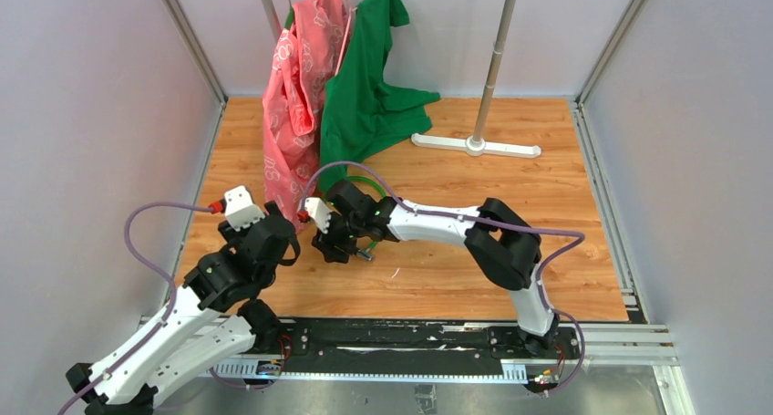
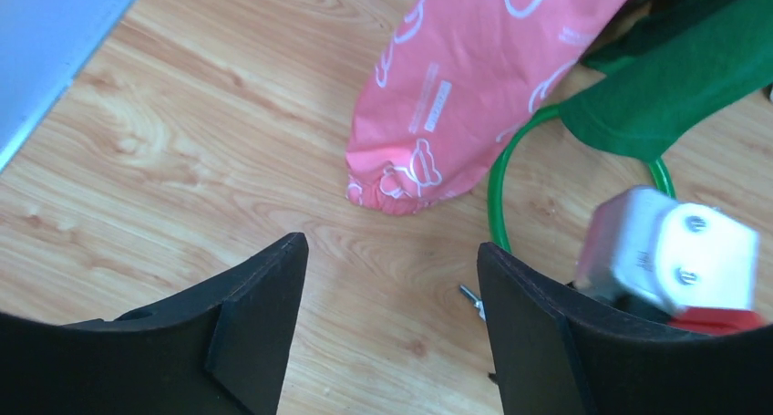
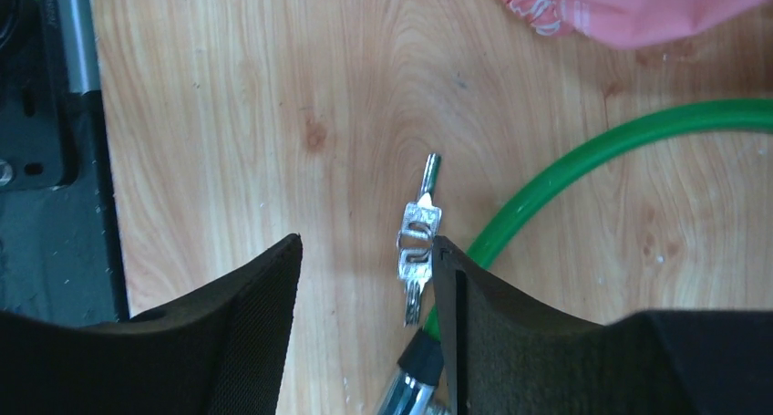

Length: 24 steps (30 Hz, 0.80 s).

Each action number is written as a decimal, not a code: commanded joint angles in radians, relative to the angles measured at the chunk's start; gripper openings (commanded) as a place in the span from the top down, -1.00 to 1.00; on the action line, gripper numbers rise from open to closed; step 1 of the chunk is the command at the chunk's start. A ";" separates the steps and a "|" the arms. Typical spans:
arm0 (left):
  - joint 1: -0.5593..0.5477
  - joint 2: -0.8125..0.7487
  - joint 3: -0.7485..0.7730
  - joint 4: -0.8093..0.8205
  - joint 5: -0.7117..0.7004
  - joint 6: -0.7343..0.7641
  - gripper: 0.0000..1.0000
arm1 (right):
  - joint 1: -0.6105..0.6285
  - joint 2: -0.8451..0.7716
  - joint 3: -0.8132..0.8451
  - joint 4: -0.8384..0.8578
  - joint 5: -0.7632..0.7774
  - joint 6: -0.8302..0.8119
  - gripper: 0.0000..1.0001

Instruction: Unlock with the key

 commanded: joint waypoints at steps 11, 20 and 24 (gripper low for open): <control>0.008 -0.119 0.124 -0.147 -0.132 0.016 -0.48 | 0.030 0.190 0.165 -0.084 0.065 -0.047 0.03; 0.008 -0.117 0.121 -0.144 -0.128 0.013 -0.48 | 0.046 0.209 0.153 -0.156 0.184 -0.083 0.11; 0.008 -0.115 0.118 -0.141 -0.124 0.014 -0.47 | 0.044 0.193 0.113 -0.164 0.196 -0.082 0.18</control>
